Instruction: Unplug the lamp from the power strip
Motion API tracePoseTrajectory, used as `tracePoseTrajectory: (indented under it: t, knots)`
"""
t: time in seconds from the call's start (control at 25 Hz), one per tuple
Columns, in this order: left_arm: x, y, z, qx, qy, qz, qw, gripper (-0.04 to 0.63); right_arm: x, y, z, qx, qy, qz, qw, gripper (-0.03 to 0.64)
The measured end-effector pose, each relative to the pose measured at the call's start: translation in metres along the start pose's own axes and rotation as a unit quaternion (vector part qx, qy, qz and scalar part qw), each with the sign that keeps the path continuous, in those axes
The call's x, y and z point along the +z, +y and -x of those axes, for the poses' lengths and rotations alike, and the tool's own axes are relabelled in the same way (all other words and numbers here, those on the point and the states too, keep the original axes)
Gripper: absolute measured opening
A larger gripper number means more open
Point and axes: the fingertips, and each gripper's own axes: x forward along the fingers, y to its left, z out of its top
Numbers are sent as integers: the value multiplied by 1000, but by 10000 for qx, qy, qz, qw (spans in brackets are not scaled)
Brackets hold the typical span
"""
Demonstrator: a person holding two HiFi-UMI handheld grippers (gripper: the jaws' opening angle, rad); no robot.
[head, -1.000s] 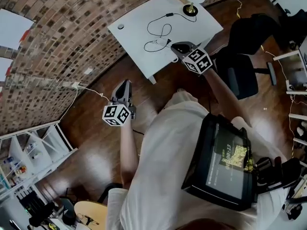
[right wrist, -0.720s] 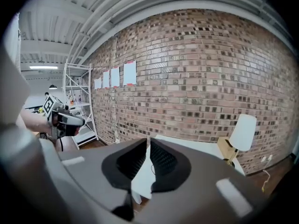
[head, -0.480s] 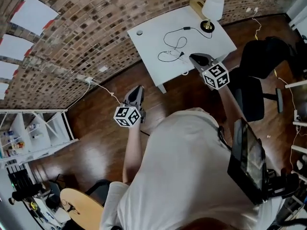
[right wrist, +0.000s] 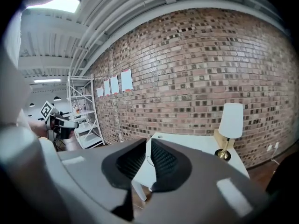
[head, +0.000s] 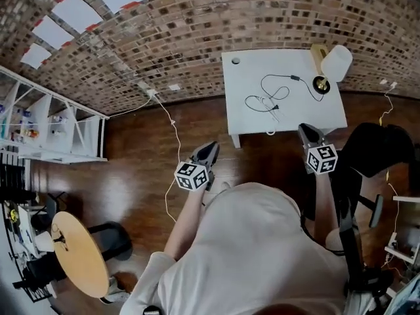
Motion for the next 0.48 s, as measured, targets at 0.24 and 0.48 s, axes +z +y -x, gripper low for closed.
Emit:
tracePoseTrajectory:
  t: [0.24,0.48]
  knots:
    - [-6,-27,12,229,-27,-153,9996,3,8,14,24,282,-161,208,9993,32]
    - [-17,-55,14,497,-51,-120,9987,3,17,23,62,440,-411,177,9980,44]
